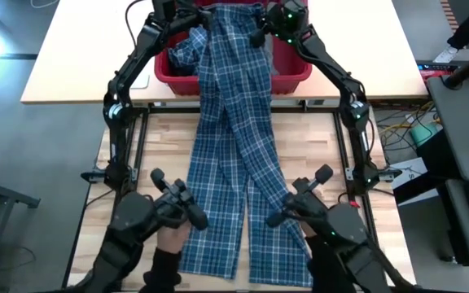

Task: Fold Laundry from Bin
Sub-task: Fold the blue patterned pants

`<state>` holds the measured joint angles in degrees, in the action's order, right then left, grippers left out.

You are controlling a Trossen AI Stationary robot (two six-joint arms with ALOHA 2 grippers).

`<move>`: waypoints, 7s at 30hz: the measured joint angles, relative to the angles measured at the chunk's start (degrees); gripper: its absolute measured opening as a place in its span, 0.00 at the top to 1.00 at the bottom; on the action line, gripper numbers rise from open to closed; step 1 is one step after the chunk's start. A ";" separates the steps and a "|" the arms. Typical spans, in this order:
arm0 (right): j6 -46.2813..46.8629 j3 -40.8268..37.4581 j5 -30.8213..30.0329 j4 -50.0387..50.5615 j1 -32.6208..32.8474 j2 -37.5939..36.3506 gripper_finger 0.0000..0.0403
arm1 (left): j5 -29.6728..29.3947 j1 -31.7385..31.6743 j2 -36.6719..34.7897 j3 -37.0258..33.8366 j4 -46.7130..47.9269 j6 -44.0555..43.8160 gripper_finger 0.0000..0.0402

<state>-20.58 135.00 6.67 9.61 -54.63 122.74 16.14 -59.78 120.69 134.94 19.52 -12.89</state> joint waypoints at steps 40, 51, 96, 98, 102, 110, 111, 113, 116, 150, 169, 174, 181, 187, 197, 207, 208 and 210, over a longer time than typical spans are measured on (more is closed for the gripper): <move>11.00 -2.59 3.11 42.71 26.74 -31.76 0.42 | -32.40 34.94 -36.62 -2.59 43.26 6.99 0.24; 39.42 -18.79 -25.00 54.38 59.82 -30.37 0.42 | -50.01 61.43 -49.83 -22.33 49.38 -6.55 0.27; 131.24 -76.49 8.90 28.33 96.74 -24.48 0.58 | -56.32 98.41 -53.27 -53.16 39.01 -34.16 0.27; 131.99 -76.58 8.95 28.35 96.74 -24.51 0.64 | -56.23 98.42 -53.36 -53.16 39.26 -34.16 0.27; 131.87 -74.63 8.48 30.37 96.76 -24.38 0.79 | -56.08 99.00 -54.73 -53.16 40.03 -34.16 0.27; 126.75 -60.74 8.15 49.23 96.61 -24.38 0.97 | -53.78 99.11 -58.12 -53.16 43.85 -34.66 0.27; 125.84 -57.64 7.97 52.47 96.44 -24.40 0.98 | -52.68 99.11 -58.27 -53.16 44.43 -34.66 0.27; 124.02 -51.48 5.79 56.59 95.82 -24.48 0.98 | -51.27 99.13 -58.21 -53.18 45.97 -34.77 0.27; 122.57 -43.08 -0.51 57.09 94.12 -24.49 0.98 | -49.91 99.13 -58.11 -53.18 48.89 -35.83 0.27; 105.05 -47.29 11.57 63.42 88.85 -4.53 0.57 | -45.04 100.51 -59.02 -53.22 52.19 -37.71 0.27; 100.79 -53.47 10.97 63.14 88.48 -6.41 0.95 | -45.57 100.51 -59.02 -53.21 49.52 -39.32 0.27; 102.07 -47.62 8.75 66.67 88.46 -9.88 0.98 | -45.64 100.51 -59.02 -53.21 49.51 -39.32 0.27; 103.42 -31.28 -7.77 62.38 86.99 -13.86 0.98 | -45.68 100.51 -59.02 -53.20 49.52 -38.82 0.27; 93.87 -21.26 -14.10 50.12 81.70 -9.19 0.98 | -45.30 100.49 -59.37 -53.17 49.64 -38.73 0.27; 82.04 0.13 -7.27 31.09 74.70 11.43 0.98 | -43.84 100.46 -59.74 -44.27 64.28 -38.96 0.27; 82.05 -6.29 -4.67 12.02 71.05 14.28 0.98 | -43.67 100.46 -61.26 -42.72 68.98 -41.22 0.27; 80.91 -5.65 -4.75 12.32 71.01 14.47 0.98 | -43.64 100.44 -61.49 -42.80 69.28 -41.22 0.27; 79.83 -5.06 -6.33 14.06 71.10 14.66 0.98 | -43.64 100.45 -61.57 -42.80 69.86 -41.33 0.27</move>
<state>59.25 129.94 0.35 23.67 16.47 137.40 -27.50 40.67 59.12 92.14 89.37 -54.22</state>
